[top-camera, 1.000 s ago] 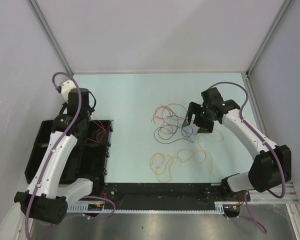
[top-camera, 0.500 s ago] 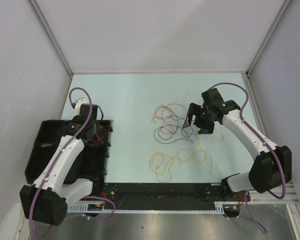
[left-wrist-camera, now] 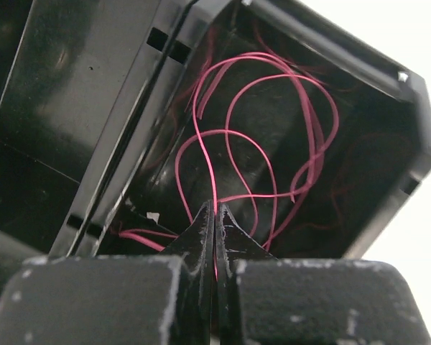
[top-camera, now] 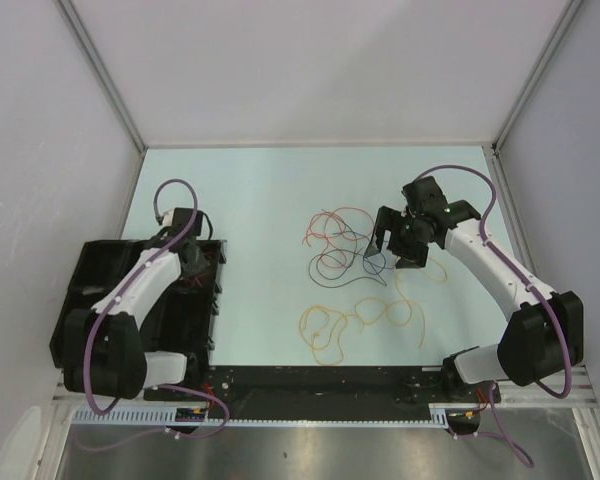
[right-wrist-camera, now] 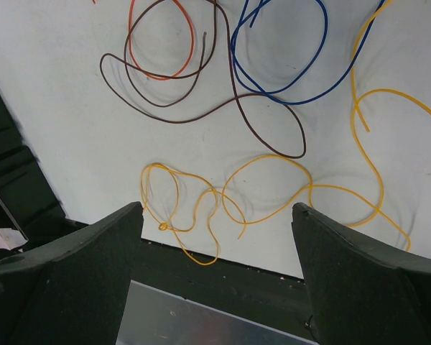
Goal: Untangle the cables
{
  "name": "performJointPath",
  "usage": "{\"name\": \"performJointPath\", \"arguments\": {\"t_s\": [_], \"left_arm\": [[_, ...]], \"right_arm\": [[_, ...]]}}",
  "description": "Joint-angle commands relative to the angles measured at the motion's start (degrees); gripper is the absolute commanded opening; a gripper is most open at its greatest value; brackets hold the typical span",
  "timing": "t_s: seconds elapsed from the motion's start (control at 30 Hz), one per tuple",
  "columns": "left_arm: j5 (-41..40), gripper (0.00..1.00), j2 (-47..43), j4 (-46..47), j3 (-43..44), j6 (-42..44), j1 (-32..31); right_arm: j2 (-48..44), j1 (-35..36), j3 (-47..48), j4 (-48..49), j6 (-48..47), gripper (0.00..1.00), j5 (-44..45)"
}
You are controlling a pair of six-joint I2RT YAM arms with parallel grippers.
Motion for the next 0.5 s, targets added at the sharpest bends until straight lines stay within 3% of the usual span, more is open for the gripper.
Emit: {"name": "performJointPath", "arguments": {"t_s": [0.0, 0.07, 0.13, 0.17, 0.2, 0.27, 0.37, 0.47], "left_arm": [[2.8, 0.0, 2.3, 0.1, 5.9, 1.5, 1.4], [4.2, 0.0, 3.3, -1.4, 9.2, 2.1, 1.4], [5.1, 0.08, 2.7, -3.6, 11.2, 2.5, 1.4], [5.1, 0.14, 2.4, -4.5, 13.1, 2.5, 1.4], [5.1, 0.31, 1.9, -6.2, 14.1, 2.7, 1.4], [4.8, 0.49, 0.7, -8.4, 17.0, 2.9, 1.4], [0.8, 0.63, -0.7, -14.8, 20.7, 2.6, 1.4], [0.0, 0.68, -2.6, -17.6, 23.6, 2.8, 1.4]], "right_arm": [[-0.6, 0.2, 0.1, -0.1, -0.8, 0.89, -0.8], [-0.7, 0.3, 0.0, 0.1, -0.7, 0.89, -0.9], [-0.8, 0.2, 0.1, 0.2, -0.5, 0.89, -1.0], [-0.8, 0.3, 0.1, 0.5, -0.3, 0.89, -1.0], [-0.8, 0.3, 0.1, 0.8, -0.3, 0.89, -1.1], [-0.6, 0.2, 0.1, 1.2, 0.0, 0.89, -1.3], [-0.4, 0.2, 0.1, 2.2, 0.3, 0.89, -1.7], [-0.1, 0.1, 0.2, 3.1, 0.7, 0.89, -2.1]]}}
